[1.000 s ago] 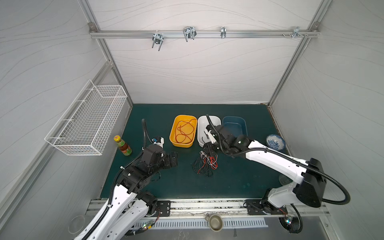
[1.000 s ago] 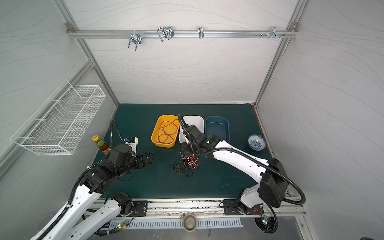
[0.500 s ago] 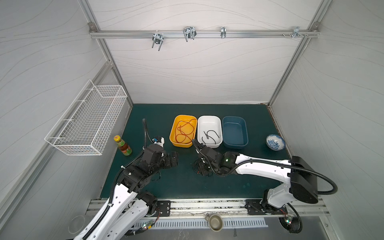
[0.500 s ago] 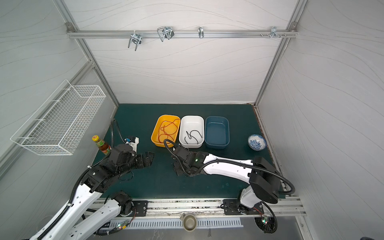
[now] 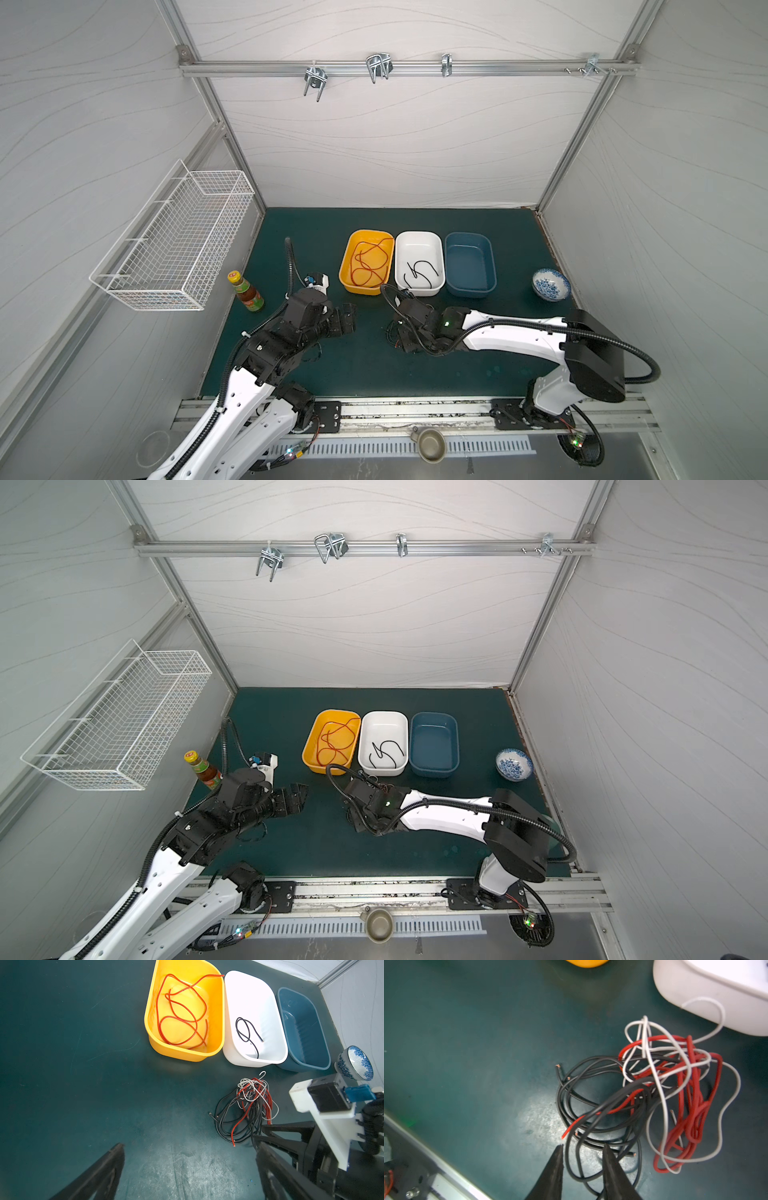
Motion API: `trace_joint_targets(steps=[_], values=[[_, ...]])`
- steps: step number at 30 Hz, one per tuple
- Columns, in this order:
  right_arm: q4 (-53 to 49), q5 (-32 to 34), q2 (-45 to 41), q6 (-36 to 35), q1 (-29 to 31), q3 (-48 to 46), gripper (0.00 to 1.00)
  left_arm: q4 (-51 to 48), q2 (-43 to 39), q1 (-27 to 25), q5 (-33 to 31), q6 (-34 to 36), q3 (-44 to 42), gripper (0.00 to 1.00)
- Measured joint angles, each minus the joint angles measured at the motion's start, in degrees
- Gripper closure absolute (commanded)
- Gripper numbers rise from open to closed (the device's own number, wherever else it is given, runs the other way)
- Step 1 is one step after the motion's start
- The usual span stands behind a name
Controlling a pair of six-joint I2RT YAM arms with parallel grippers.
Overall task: Untangle the cables
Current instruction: 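Bring the right gripper back down over the remaining wire pile, then close the right gripper on another black wire and lift it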
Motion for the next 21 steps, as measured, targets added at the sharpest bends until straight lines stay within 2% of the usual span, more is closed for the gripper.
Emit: trace_joint_targets(steps=[5, 16, 21], values=[[0.0, 1.8, 0.0, 0.0, 0.0, -0.3, 0.73, 0.0, 0.0, 0.0, 0.0, 0.0, 0.0, 0.00], [0.1, 3.5, 1.7, 0.0, 0.0, -0.3, 0.69, 0.0, -0.1, 0.0, 0.0, 0.0, 0.0, 0.00], [-0.1, 3.8, 4.0, 0.0, 0.0, 0.4, 0.71, 0.0, -0.1, 0.0, 0.0, 0.0, 0.0, 0.00]])
